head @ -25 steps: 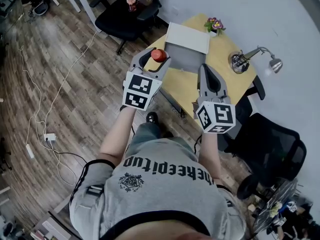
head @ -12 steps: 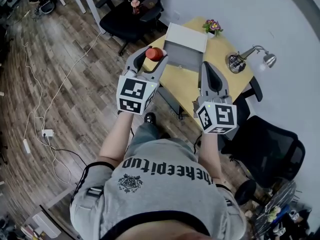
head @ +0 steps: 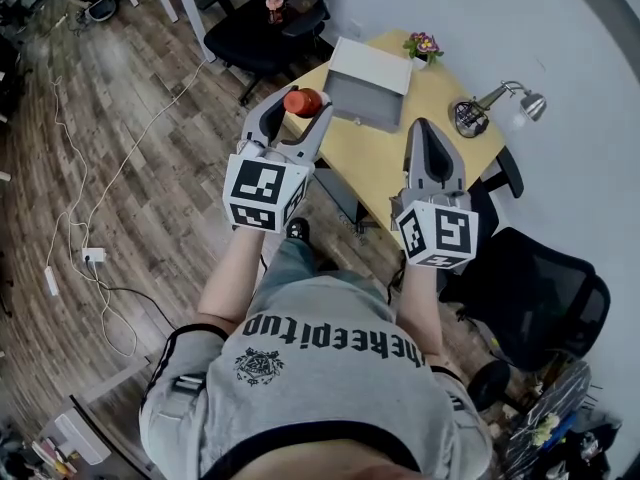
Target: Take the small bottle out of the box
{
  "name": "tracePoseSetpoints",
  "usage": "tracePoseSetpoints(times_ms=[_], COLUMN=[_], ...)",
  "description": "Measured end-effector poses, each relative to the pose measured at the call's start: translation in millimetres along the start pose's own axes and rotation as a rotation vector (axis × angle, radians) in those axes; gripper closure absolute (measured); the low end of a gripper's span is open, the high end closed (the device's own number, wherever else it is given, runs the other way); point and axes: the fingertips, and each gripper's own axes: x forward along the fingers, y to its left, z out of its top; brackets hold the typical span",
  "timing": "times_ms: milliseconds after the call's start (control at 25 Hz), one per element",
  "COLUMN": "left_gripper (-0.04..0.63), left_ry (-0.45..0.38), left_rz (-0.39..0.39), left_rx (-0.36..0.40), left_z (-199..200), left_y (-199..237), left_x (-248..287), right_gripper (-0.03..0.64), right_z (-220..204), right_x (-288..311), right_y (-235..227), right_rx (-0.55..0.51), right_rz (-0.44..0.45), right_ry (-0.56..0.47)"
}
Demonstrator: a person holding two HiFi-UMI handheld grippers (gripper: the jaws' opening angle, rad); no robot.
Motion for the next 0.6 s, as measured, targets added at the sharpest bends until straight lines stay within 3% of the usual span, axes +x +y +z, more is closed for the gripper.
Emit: tracePoseSetpoints(times_ms=[600], left_gripper=[0.376], left_ry=[-0.076], left_rz=[0.029], left_rx=[0.009], left_z=[14], left_y=[-37], left_x=[-28], right_gripper=[0.615], right_z=[5], right_x=[-45], right_y=[-15], right_rx=[-0.005], right_rz=[-0.032], right_ry=[-0.030])
